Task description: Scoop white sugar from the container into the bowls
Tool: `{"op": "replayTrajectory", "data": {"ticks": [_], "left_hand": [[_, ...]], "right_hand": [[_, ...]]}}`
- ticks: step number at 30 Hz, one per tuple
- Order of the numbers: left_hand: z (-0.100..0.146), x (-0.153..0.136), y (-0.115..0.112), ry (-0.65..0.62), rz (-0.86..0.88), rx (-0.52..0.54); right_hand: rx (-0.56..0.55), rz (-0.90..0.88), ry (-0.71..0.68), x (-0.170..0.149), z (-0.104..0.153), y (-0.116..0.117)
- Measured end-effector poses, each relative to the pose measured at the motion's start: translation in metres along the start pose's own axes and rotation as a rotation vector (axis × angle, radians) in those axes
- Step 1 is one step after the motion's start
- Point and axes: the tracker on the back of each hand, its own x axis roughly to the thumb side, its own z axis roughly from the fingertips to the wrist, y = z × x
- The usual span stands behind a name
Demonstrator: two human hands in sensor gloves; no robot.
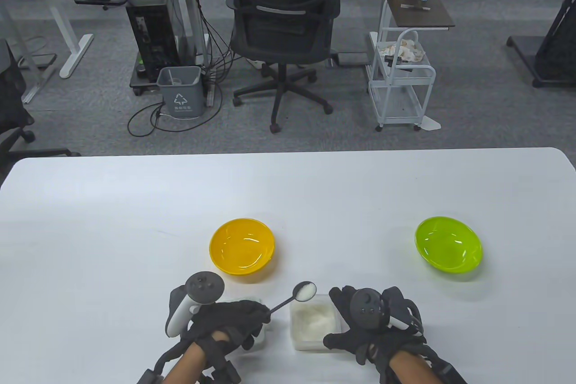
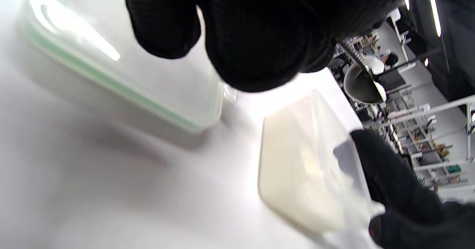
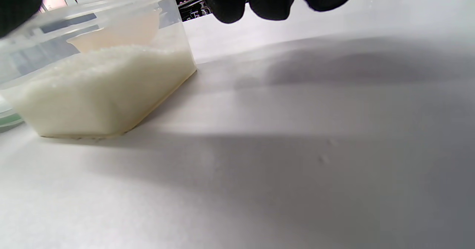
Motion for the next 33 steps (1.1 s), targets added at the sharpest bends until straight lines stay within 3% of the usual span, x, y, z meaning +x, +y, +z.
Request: {"op": "replayTrajectory", "data": {"ticks": [11,18,23,28,33], "left_hand": [[-0.002,-0.036,0.056,0.15,0.139,0.193],[0.001,-0.038,0.065,0.229,-0.019,0.315],[0.006,-0.021,0.06,0.256,-0.298,0.479],[0.01,0.004,0.042,0.243,-0.788,0.719],[0.009,0.017,0.026,0.225,-1.066,0.817]], "right_hand": [[-0.002,0.005,0.003,0.0,0.0,0.0],[-0.002,0.002,0.004,0.0,0.001,0.001],[-0.003,0.003,0.004,0.0,0.001,0.001],[-0.004,0.004,0.004,0.0,0.001,0.001],[-0.004,0.002,0.004,0.0,0.001,0.001]]}}
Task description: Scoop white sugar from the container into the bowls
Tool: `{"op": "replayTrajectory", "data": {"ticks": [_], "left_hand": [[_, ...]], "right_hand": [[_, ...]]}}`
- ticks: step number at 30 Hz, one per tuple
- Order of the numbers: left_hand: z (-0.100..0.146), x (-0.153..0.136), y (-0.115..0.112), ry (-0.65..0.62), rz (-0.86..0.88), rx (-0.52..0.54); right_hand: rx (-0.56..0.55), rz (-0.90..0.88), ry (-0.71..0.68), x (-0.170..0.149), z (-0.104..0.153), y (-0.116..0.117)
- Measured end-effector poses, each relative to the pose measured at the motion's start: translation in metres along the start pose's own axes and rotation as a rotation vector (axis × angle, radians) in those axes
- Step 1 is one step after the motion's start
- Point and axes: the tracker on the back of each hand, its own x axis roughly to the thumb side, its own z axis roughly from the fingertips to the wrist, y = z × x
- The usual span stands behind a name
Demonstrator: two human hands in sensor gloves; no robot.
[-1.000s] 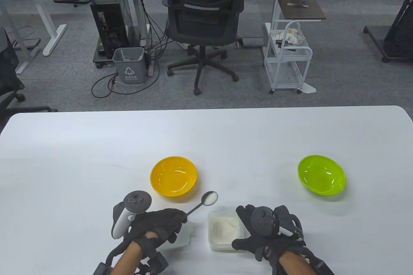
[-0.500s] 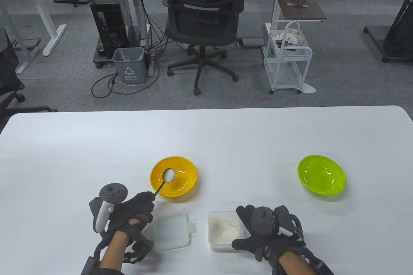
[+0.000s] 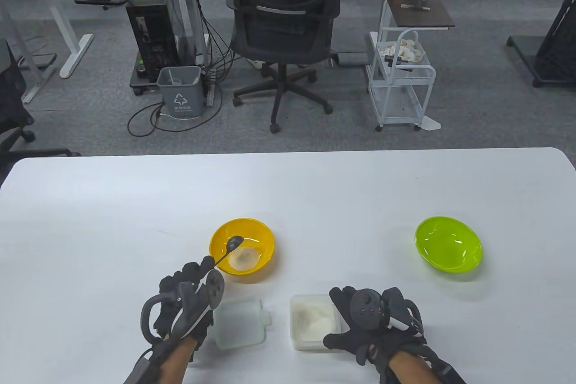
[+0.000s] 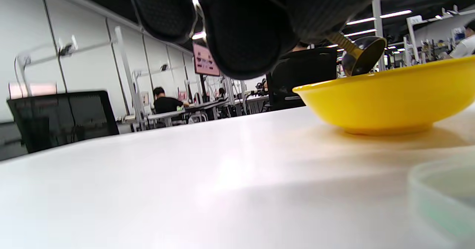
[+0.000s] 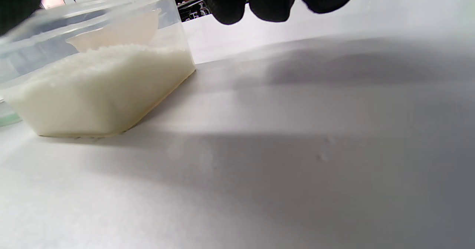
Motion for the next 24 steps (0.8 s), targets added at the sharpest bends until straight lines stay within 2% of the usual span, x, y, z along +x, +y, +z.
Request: {"op": "replayTrajectory", "data": {"ticks": [11,16,21,24], "left_hand": [[-0.001,-0.002,-0.001,0.004,0.073,-0.032],[-0.001,-0.004,0.004,0.026,0.171,-0.057],[0.002,0.002,0.01,0.023,0.382,-0.168],[0.005,0.012,0.015,-0.028,0.575,-0.3]], "right_hand": [[-0.001,0.001,0.0,0.0,0.0,0.0],[-0.001,0.001,0.0,0.0,0.0,0.0],[-0.011,0.009,0.004,0.001,0.0,0.0],[-0.019,0.012,0.003,0.002,0.0,-0.001]]}}
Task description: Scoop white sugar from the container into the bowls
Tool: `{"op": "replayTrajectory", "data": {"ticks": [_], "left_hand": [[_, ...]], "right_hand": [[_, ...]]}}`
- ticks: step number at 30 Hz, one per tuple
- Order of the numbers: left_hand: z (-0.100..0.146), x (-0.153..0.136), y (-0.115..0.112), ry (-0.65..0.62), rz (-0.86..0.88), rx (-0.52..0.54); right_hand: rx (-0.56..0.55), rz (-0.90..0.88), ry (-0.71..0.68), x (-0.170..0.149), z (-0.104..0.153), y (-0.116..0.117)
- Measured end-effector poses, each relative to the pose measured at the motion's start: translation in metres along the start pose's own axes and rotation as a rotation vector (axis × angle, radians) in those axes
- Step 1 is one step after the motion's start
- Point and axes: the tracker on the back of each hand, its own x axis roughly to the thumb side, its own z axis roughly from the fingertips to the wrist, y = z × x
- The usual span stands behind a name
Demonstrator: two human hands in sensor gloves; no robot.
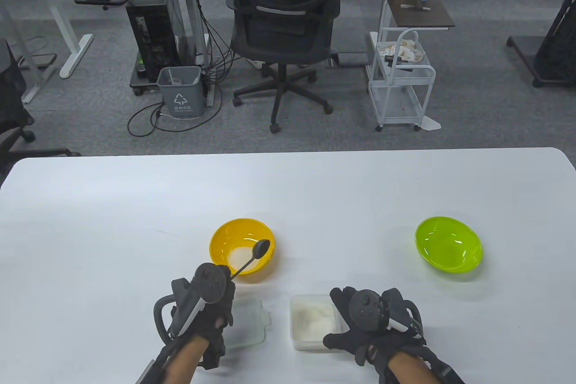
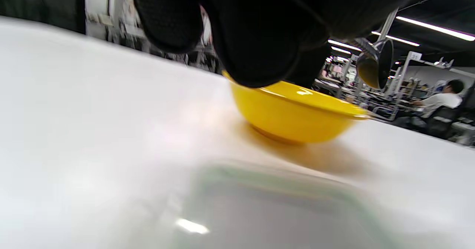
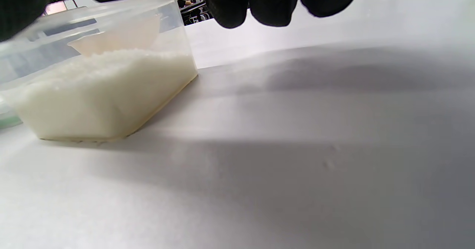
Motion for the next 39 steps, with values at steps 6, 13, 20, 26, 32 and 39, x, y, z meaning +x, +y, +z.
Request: {"op": "replayTrajectory", "data": {"ticks": [6,13,20,26,32,39], "left_hand": [[0.006,0.038,-0.005,-0.084,0.188,-0.156],[0.018,0.075,-0.025,-0.225,0.262,-0.265],[0.034,0.09,-0.049,-0.326,0.372,-0.384],[0.048,0.1,-0.056,-0.368,0.395,-0.422],[0.053,0.103,-0.057,-0.486,0.31,-0.38],[0.06,0.103,-0.05,-0.558,0.177,-0.221]], "right_hand": [[-0.039,-0.031,0.0,0.002,0.001,0.0],[-0.33,-0.152,0.01,0.01,0.018,-0.018],[-0.451,-0.382,0.037,0.021,0.028,-0.026],[-0.429,-0.537,0.079,0.027,0.029,-0.02],[-0.44,-0.545,0.101,0.025,0.031,-0.019],[-0.491,-0.464,0.106,0.019,0.034,-0.028]]}}
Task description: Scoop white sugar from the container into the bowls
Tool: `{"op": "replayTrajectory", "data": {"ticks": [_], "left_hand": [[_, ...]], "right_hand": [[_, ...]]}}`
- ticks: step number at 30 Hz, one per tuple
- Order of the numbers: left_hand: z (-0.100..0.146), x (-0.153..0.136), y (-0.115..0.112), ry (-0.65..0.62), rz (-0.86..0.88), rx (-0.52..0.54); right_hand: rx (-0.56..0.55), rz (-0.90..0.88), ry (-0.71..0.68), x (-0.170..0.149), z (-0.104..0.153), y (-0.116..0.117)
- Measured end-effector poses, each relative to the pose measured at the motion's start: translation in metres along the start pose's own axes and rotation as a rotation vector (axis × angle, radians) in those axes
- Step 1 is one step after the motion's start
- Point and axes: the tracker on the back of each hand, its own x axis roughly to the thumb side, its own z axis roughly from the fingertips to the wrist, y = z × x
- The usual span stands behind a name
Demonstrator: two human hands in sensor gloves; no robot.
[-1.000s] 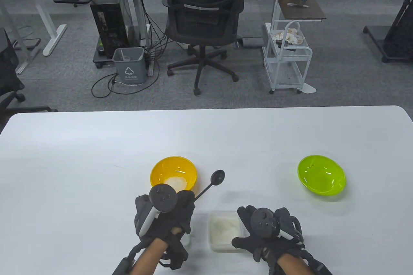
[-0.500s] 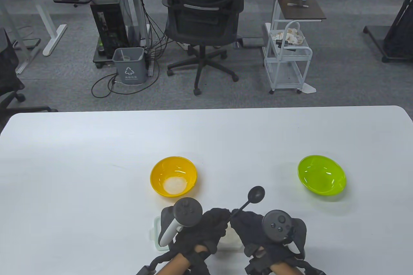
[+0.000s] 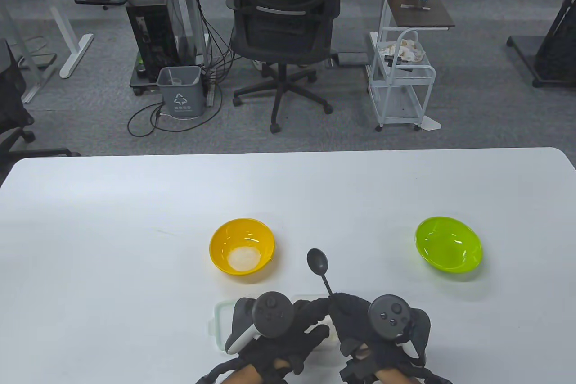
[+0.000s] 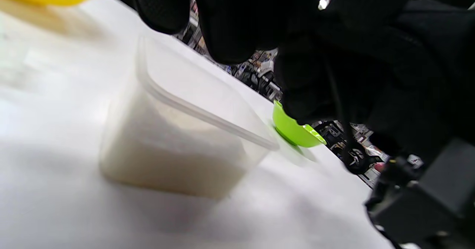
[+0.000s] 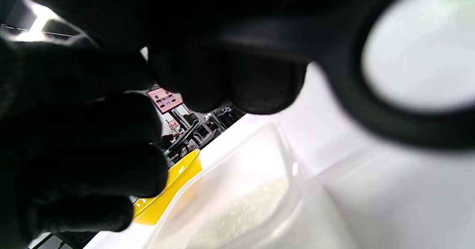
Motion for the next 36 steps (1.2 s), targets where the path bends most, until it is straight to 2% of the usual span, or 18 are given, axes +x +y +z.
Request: {"op": "replayTrajectory", "data": {"ticks": [5,9,12,15,22,25,28,30,33,36], "left_hand": [[0.0,-0.011,0.006,0.009,-0.144,0.059],[-0.002,-0.024,0.006,0.027,-0.245,0.048],[-0.004,-0.031,0.003,0.057,-0.31,-0.016],[-0.006,-0.039,-0.003,0.075,-0.342,-0.084],[-0.011,-0.05,-0.01,0.107,-0.313,-0.158],[-0.012,-0.052,-0.013,0.113,-0.293,-0.182],[-0.013,-0.054,-0.015,0.116,-0.288,-0.196],[-0.012,-0.054,-0.016,0.115,-0.286,-0.202],[-0.012,-0.055,-0.017,0.118,-0.268,-0.206],[-0.011,-0.055,-0.017,0.122,-0.267,-0.203]], "right_hand": [[-0.001,0.067,0.033,-0.011,-0.005,-0.009],[0.003,0.148,0.048,-0.018,-0.008,-0.017],[0.056,0.252,0.032,-0.016,-0.01,-0.025],[0.058,0.386,0.009,-0.009,-0.012,-0.036],[0.089,0.668,-0.01,0.006,-0.014,-0.061],[0.061,0.741,-0.078,0.007,-0.01,-0.058],[0.08,0.791,-0.167,0.004,-0.002,-0.046],[0.03,0.773,-0.221,-0.003,0.004,-0.037],[0.06,0.829,-0.276,-0.007,0.009,-0.027],[0.006,0.858,-0.337,-0.005,0.015,-0.019]]}}
